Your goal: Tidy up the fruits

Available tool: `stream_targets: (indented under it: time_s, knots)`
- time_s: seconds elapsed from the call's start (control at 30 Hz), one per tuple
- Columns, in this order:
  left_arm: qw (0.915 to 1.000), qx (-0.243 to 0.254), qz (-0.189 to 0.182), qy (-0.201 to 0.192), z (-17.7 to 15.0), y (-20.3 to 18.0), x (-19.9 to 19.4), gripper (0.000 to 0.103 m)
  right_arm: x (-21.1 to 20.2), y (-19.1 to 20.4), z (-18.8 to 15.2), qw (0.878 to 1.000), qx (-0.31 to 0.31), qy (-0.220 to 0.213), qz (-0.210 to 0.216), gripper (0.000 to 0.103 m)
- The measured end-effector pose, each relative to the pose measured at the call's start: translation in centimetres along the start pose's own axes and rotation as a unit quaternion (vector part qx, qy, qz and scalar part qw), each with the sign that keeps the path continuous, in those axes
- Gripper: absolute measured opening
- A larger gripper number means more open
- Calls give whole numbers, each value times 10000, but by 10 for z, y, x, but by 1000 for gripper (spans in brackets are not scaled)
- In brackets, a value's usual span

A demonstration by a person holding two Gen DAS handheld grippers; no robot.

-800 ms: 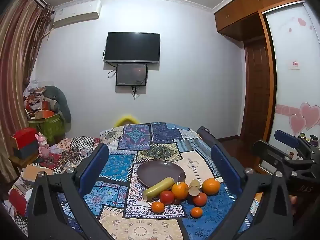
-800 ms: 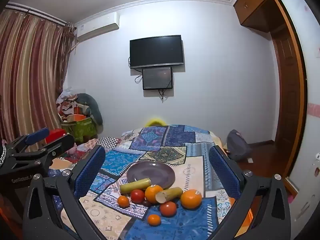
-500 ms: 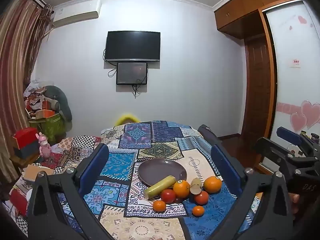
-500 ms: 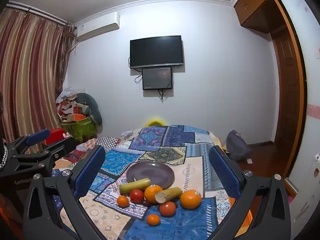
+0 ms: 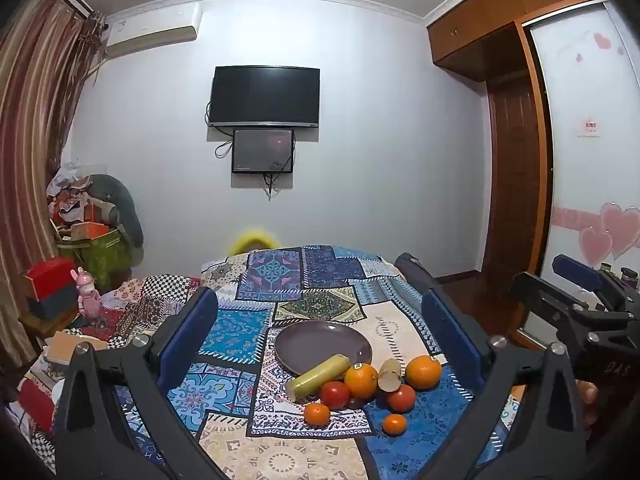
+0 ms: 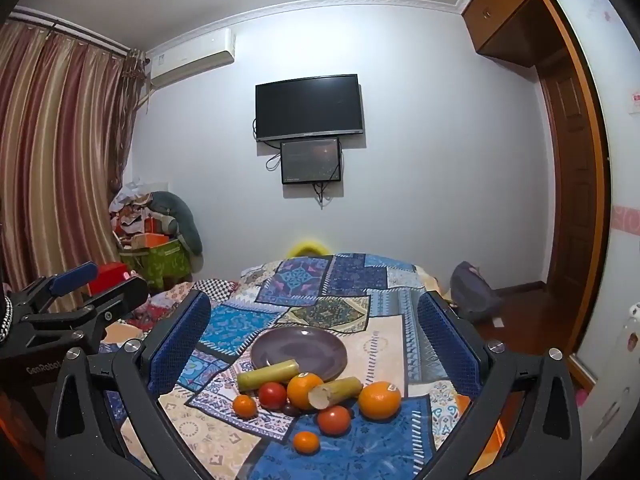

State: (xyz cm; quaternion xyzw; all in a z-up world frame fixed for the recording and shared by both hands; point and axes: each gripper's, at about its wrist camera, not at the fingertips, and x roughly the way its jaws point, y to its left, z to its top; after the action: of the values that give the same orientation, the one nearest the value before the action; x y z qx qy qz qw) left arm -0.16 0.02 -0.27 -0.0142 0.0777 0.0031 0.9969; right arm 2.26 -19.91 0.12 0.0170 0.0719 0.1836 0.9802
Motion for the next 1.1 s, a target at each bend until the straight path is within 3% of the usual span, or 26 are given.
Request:
stream_targets:
  time_s: [1.1]
  knots:
    - [9999, 5, 17, -114, 0, -6, -7, 103, -1, -1, 0, 10000, 30, -67, 24, 103]
